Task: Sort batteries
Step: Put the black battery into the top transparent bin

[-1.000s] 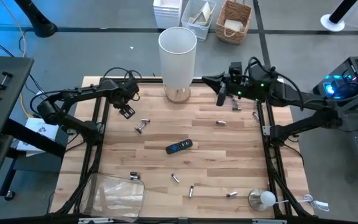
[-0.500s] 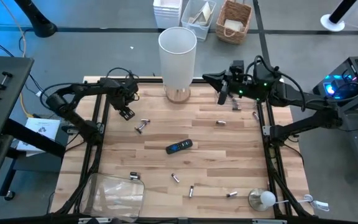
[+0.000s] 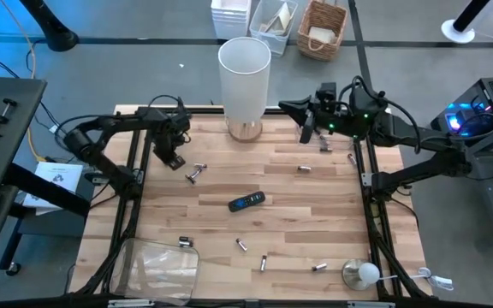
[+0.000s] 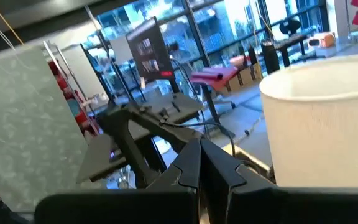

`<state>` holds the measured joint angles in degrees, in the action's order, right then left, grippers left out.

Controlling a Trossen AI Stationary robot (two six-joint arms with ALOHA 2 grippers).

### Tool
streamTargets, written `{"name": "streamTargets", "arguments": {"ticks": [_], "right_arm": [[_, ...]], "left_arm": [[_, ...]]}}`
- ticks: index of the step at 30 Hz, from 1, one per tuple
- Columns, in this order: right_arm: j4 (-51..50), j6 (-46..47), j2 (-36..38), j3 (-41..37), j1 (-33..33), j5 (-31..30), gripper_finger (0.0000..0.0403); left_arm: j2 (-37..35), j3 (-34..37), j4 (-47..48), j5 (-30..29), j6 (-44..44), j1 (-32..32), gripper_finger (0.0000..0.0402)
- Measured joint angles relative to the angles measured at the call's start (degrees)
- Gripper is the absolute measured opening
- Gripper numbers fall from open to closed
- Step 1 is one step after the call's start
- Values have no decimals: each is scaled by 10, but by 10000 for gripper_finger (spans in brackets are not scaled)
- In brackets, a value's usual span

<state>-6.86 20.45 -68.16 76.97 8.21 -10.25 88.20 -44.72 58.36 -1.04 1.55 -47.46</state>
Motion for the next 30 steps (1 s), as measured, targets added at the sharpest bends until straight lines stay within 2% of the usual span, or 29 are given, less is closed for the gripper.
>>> {"name": "streamTargets", "arguments": {"ticks": [3,10,13,16,19,21,25,27,30], "right_arm": [[27,-10,0,0,0,3,0],[58,-39,0,0,0,4,0],[48,-34,-1,0,0,-6,0],[45,-25,-1,0,0,-13,0],[49,-25,-1,0,0,-16,0],[50,-27,-1,0,0,-15,0],[76,-30,-1,0,0,-16,0],[95,-38,2,0,0,-14,0],[124,-52,7,0,0,-8,0]], "left_arm": [[-54,-2,11,7,0,0,28],[-226,-3,36,86,-67,34,28],[-275,-3,44,145,-116,80,28],[-289,-3,9,186,-167,163,28],[-269,-3,-92,192,-231,259,28],[-235,-3,-205,189,-272,312,28],[-127,-28,-427,186,-340,372,28],[-58,-74,-479,184,-333,386,28],[47,-168,-489,183,-281,391,28]]}}
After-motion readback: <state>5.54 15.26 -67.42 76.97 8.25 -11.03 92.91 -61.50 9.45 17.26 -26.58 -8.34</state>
